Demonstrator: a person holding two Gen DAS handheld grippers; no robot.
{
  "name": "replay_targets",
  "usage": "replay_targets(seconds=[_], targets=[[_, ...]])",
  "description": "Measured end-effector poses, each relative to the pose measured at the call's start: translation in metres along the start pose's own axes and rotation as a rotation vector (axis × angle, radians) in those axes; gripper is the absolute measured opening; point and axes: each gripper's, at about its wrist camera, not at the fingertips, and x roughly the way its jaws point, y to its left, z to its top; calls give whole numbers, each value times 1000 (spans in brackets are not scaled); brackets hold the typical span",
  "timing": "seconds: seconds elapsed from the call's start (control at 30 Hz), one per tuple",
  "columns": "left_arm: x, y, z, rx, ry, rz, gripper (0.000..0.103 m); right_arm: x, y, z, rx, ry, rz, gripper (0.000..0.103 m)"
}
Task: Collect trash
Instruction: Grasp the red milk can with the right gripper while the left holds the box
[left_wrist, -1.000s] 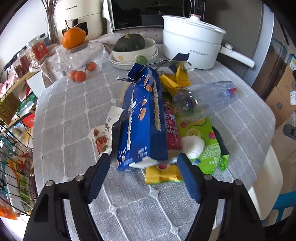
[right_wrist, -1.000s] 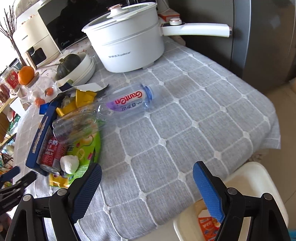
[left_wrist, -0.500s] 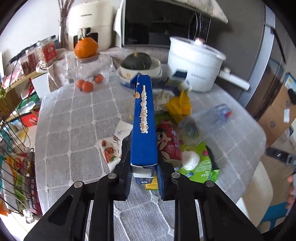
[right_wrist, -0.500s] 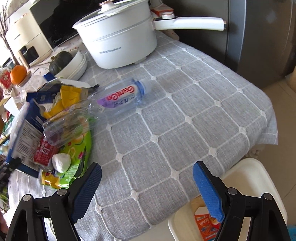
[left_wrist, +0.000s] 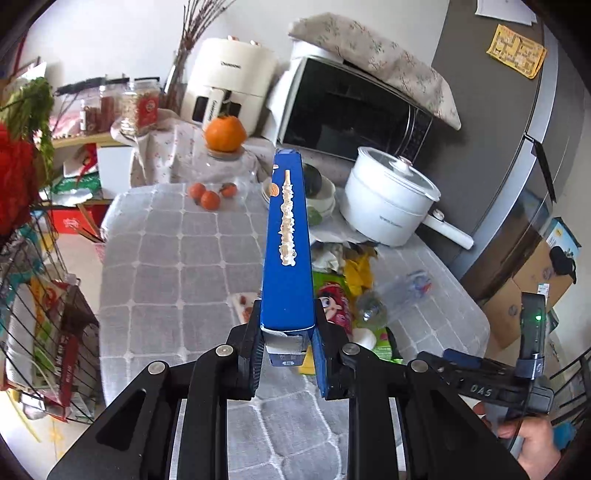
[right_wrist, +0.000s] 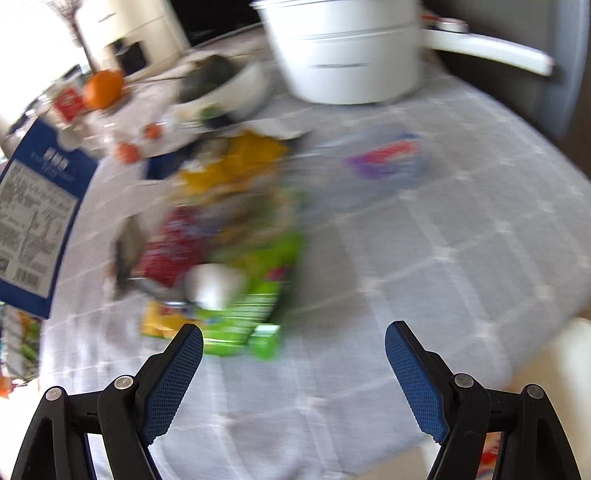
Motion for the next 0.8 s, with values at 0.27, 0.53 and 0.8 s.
replay_targets(seconds=[0.27, 0.53, 0.8], targets=[[-8, 34, -4, -30, 4, 13, 24, 59, 79, -2, -84, 9, 89, 71], [-6, 57, -10, -57, 29, 16, 24, 104, 99, 9, -38, -38, 49, 68], [-5, 60, -8, -68, 31, 15, 24, 117, 102, 13, -46, -63, 31, 61]])
